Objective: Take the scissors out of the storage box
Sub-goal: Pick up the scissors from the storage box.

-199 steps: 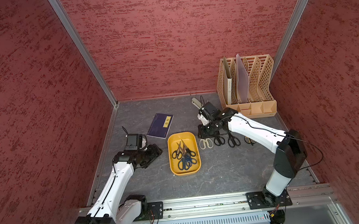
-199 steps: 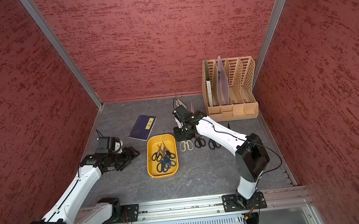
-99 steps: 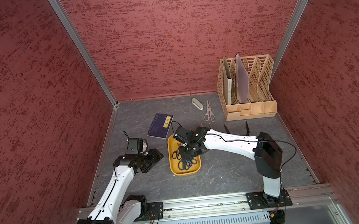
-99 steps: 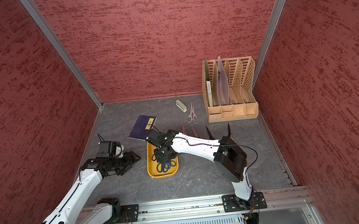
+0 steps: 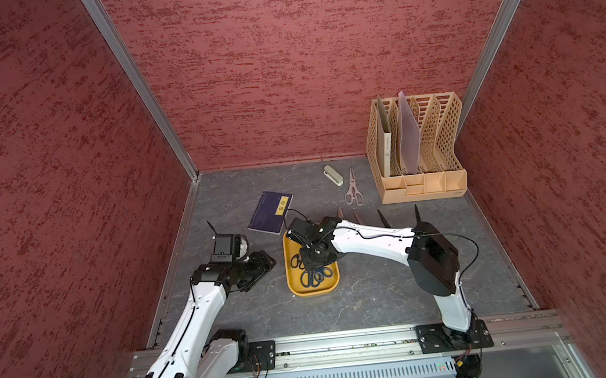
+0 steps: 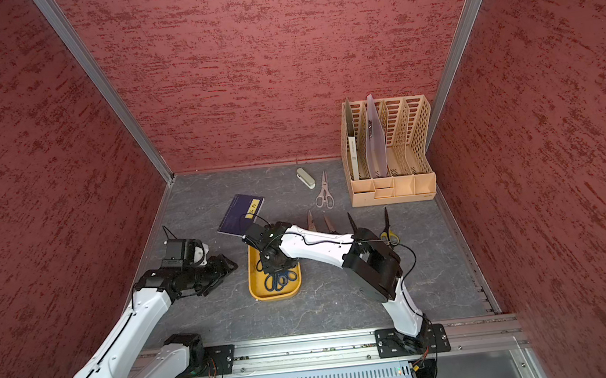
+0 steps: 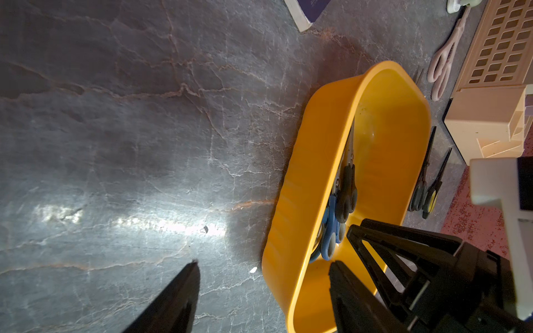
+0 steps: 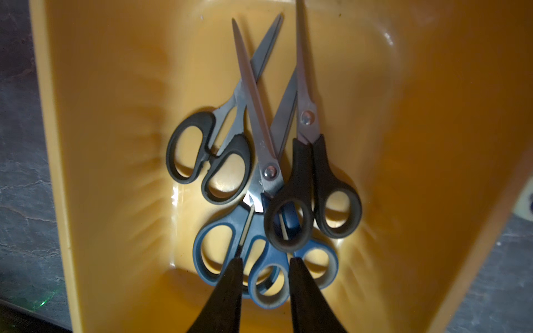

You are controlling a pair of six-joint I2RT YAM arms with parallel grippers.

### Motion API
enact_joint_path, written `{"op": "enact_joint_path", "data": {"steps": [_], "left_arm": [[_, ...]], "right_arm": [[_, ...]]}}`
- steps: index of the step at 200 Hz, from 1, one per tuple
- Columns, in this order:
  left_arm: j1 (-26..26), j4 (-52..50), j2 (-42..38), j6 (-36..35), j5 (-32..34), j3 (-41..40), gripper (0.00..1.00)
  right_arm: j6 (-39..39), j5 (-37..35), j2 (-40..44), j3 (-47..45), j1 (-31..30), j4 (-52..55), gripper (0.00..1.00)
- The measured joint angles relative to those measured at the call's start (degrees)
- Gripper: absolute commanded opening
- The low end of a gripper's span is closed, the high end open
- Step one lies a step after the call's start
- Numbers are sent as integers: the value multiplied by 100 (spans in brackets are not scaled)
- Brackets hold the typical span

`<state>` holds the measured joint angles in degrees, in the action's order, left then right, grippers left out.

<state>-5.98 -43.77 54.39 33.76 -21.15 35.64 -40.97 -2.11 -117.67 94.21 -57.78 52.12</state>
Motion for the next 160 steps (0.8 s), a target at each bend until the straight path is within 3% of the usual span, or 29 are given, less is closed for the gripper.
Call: {"op": "enact_joint_path", "data": {"steps": [160], "left_arm": [[-11,-13,-9,2,2,-7,74]], "right_arm": [[-42,-118,-476,142,-4,-22,30]]}}
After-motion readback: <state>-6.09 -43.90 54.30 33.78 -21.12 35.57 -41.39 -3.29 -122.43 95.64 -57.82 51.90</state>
